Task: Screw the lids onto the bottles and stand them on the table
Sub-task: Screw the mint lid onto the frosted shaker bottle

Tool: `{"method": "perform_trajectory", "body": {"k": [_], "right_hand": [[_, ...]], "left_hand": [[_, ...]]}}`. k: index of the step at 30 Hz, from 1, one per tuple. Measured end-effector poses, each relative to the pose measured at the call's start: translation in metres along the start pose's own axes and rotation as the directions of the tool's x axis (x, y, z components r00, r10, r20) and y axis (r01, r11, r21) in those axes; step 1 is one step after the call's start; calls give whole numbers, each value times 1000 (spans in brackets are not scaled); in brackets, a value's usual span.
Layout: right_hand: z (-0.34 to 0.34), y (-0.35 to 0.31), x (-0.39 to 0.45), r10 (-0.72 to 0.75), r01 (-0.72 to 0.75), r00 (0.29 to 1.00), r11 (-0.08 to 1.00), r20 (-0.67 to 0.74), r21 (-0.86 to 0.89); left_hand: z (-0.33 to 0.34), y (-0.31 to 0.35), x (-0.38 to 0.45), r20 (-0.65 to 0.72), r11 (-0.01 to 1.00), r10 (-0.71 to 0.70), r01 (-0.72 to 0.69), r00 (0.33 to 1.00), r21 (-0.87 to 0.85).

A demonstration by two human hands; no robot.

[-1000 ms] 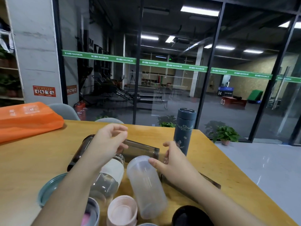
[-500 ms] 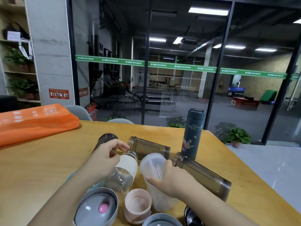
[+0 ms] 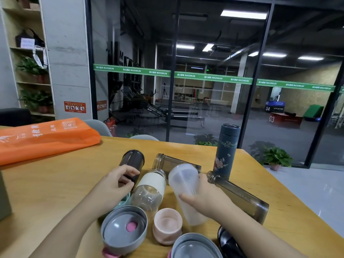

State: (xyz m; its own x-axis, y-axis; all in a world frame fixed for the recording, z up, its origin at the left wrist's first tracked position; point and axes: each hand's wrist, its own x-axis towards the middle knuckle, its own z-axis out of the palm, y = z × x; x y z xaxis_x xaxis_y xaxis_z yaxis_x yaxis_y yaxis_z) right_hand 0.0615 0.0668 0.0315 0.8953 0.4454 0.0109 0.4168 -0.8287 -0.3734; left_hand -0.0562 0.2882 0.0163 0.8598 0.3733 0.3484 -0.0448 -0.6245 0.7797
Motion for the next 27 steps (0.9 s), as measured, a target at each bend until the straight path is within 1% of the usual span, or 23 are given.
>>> {"method": "perform_trajectory", "body": {"k": [3, 7, 9, 14, 16, 18, 20, 22, 25, 27], "right_hand": [[-8, -1, -8, -54, 55, 998, 998, -46, 21], [-15, -3, -21, -137, 140, 983, 990, -120, 10], [-16, -3, -25, -178, 181, 971, 983, -158, 8], [-14, 1, -32, -283, 301, 936, 952, -210, 56], [-14, 2, -35, -320, 338, 920, 940, -227, 46], [-14, 2, -37, -341, 360, 910, 932, -238, 40], [-14, 2, -39, -346, 367, 906, 929, -243, 46], [-13, 1, -40, -348, 371, 906, 927, -239, 55], [-12, 0, -42, -345, 368, 909, 928, -232, 62], [-12, -1, -43, -347, 370, 910, 927, -228, 67]], "left_hand": [[-4, -3, -5, -19, 1000, 2, -1, 1000, 23], [-11, -12, -8, -71, 985, -9, 22, 997, 174], [-13, -14, -8, -85, 969, -36, 56, 996, 241], [-15, -18, -15, -68, 968, -100, 113, 993, 223], [-17, -21, -17, -89, 953, -128, 148, 988, 264], [-17, -22, -19, -97, 914, -197, 219, 976, 341], [-16, -25, -20, -71, 875, -275, 280, 959, 395], [-14, -27, -20, -19, 868, -330, 311, 944, 388], [-13, -28, -20, 51, 864, -377, 331, 925, 378], [-11, -29, -19, 52, 865, -386, 341, 921, 367]]}}
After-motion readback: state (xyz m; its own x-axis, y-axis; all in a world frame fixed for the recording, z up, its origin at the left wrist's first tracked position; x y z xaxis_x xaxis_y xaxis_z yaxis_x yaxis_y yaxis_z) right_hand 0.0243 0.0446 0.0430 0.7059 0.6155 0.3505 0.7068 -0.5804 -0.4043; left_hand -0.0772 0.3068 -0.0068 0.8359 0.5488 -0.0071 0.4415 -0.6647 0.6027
